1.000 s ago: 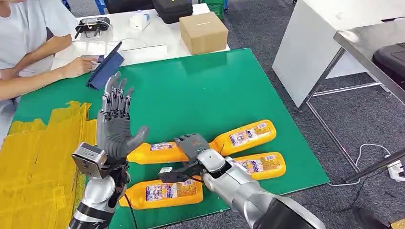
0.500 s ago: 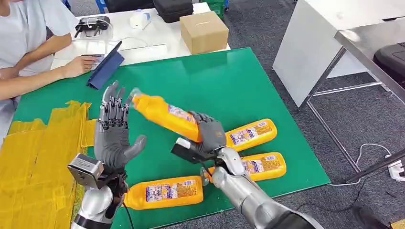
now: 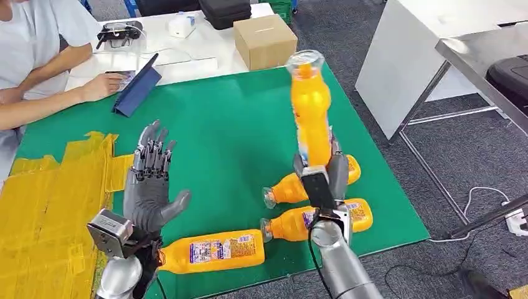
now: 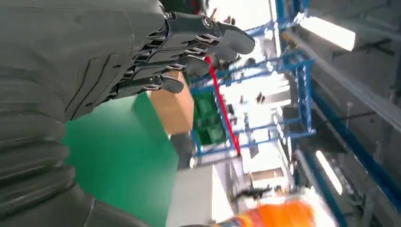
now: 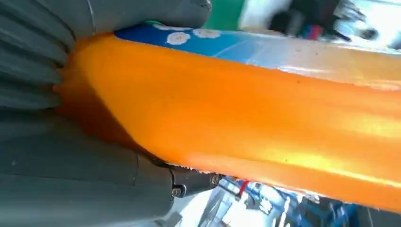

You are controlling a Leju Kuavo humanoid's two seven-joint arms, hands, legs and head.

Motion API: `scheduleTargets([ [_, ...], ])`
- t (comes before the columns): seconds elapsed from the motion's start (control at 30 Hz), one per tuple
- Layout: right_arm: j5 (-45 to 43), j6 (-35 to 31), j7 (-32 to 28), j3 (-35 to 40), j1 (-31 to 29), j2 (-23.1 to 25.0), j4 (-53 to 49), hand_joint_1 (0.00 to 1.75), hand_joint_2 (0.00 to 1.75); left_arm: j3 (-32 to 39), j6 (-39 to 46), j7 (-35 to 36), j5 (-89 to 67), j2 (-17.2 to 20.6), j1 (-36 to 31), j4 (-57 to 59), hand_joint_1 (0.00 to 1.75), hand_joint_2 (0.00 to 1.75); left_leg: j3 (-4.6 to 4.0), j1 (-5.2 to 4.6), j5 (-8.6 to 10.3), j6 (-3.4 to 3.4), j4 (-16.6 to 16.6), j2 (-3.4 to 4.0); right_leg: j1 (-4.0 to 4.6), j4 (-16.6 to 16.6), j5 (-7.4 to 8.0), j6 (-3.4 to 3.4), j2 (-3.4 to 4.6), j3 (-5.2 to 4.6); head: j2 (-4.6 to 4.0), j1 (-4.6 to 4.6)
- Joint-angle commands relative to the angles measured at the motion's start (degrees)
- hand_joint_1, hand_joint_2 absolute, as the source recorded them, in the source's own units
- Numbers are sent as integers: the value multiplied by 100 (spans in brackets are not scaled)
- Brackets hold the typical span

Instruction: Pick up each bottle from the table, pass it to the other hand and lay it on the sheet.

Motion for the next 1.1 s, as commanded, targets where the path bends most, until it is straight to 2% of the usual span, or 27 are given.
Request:
scheduleTargets([
  [0.03, -758, 1397, -563, 745, 937, -531, -2206, 175, 175, -891, -1081, 656, 458, 328, -1216, 1079, 0, 175, 8, 14, -5, -11, 10, -83, 6, 7, -21, -16, -33, 28, 0, 2],
  [0.13, -769, 1478, -564, 865, 852, -466, -1965, 175, 175, -892, -1554, 876, 1050, 389, -1393, 1246, 0, 175, 10, 13, -11, -10, 6, -53, 5, 0, -11, -14, -3, 30, 0, -2],
  [0.2, -771, 1478, -562, 879, 818, -450, -1895, 175, 175, -879, -1571, 873, 1073, 405, -1409, 1274, 0, 175, 8, 10, -7, -10, 2, -33, 3, 0, -6, -14, 0, 22, 0, 2],
  [0.3, -778, 1640, -553, 1011, 776, -480, -1770, 175, 175, -950, -1788, 956, 1274, 465, -1501, 1358, 0, 175, 16, 14, -9, -14, 2, -42, 6, -1, -10, -19, 2, 30, 0, 0],
  [0.47, -668, 1684, -529, 1311, 720, -442, -1448, 175, 175, -1046, -1819, 945, 1265, 432, -1578, 1391, 0, 175, 5, 7, -3, -9, -3, -20, 3, -4, -1, -9, 3, 16, 0, 2],
  [0.57, -648, 1677, -465, 1337, 661, -462, -1354, 175, 175, -1125, -1778, 870, 1135, 466, -1503, 1260, 0, 175, 22, 13, -13, -12, 0, -24, 5, -4, -8, -15, 17, 33, 0, 0],
  [0.8, -710, 1869, -254, 1358, 576, -457, -1052, 175, 175, -1129, -1595, 743, 935, 488, -1373, 1030, 0, 175, 3, 8, -4, -8, -2, -12, 4, -5, 1, -9, 11, 15, 0, 0],
  [0.87, -710, 1869, -254, 1358, 576, -457, -1052, 175, 175, -1129, -1595, 743, 935, 488, -1373, 1030, 0, 175, 27, 18, -18, -15, 5, -28, 8, -1, -12, -20, 27, 40, 0, 2],
  [0.93, -736, 2059, -102, 1389, 500, -424, -821, 175, 175, -1113, -1474, 679, 785, 466, -1297, 932, 0, 175, 5, 7, -4, -8, -3, -25, 2, -5, -1, -10, 8, 17, 0, 0],
  [1.07, -684, 2186, 2, 1497, 347, -333, -365, 175, 175, -1169, -1447, 658, 702, 460, -1243, 846, 0, 175, 29, 17, -19, -14, 1, -21, 7, -5, -9, -18, 36, 40, 0, 0],
  [1.1, -643, 2208, 35, 1559, 304, -319, -258, 175, 175, -1176, -1445, 656, 692, 449, -1246, 847, 0, 175, 16, 13, -11, -11, -1, -22, 6, -6, -4, -14, 21, 28, 0, 2],
])
